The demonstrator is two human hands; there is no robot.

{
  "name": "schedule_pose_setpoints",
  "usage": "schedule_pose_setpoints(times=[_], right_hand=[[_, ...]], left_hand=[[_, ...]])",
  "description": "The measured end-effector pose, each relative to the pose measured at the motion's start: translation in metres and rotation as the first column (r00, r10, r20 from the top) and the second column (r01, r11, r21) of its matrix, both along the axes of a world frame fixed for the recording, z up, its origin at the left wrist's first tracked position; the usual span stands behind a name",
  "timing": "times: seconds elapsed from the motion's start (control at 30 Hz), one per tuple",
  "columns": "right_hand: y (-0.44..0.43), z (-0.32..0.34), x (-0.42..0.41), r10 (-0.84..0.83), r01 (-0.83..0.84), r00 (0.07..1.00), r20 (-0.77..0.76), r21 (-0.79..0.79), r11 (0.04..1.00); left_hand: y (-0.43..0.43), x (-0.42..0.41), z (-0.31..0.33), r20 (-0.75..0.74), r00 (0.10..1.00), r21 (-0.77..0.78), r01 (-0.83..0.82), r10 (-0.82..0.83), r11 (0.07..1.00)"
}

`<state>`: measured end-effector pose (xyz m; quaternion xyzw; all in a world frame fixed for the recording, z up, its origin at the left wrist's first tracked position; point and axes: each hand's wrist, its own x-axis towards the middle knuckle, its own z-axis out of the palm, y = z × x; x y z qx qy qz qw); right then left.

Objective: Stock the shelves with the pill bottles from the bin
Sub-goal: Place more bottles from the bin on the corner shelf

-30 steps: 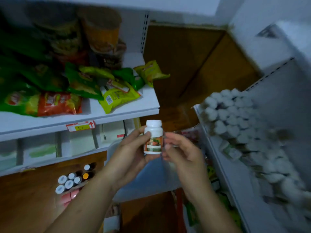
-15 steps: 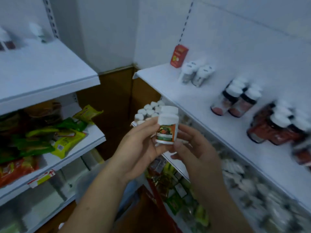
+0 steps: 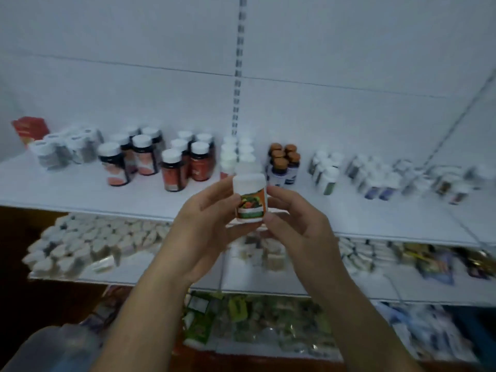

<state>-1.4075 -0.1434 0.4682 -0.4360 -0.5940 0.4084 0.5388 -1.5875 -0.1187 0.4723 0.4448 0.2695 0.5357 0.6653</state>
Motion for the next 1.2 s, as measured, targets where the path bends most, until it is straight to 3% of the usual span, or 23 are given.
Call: schedule_pose_setpoints(times=[0.13, 0.27, 0.57, 0.77, 1.07, 1.2], right_hand=[[-0.033, 0.01, 0.118, -0.193, 0.193, 0.981, -0.005, -0.02, 0.981], [-0.07, 0.008, 0.206, -0.39, 0.39, 0.921, 0.012, -0.038, 0.92], [-0.094, -0.003, 0.315, -0.654, 0.65, 0.755, -0.034, -0.082, 0.755], [-0.058, -0.006, 0.376, -0.736, 0.735, 0.677, 0.023, -0.073, 0.674], [0.019, -0.015, 0.444, -0.75, 0.762, 0.644, 0.148, -0.042, 0.646], [0.042, -0.019, 0.467, -0.762, 0.773, 0.631, 0.145, -0.043, 0.633]], left_hand=[[0.001, 0.122, 0.003, -0.098, 0.986, 0.051, 0.142, -0.137, 0.989], [-0.005, 0.229, 0.002, -0.068, 0.958, 0.006, 0.281, -0.28, 0.96], [0.006, 0.379, -0.005, -0.064, 0.865, -0.025, 0.498, -0.498, 0.867], [0.049, 0.45, -0.015, -0.058, 0.829, -0.05, 0.554, -0.556, 0.831], [0.127, 0.524, -0.028, -0.092, 0.815, -0.077, 0.567, -0.573, 0.82], [0.143, 0.546, -0.029, -0.175, 0.836, -0.056, 0.519, -0.52, 0.853]])
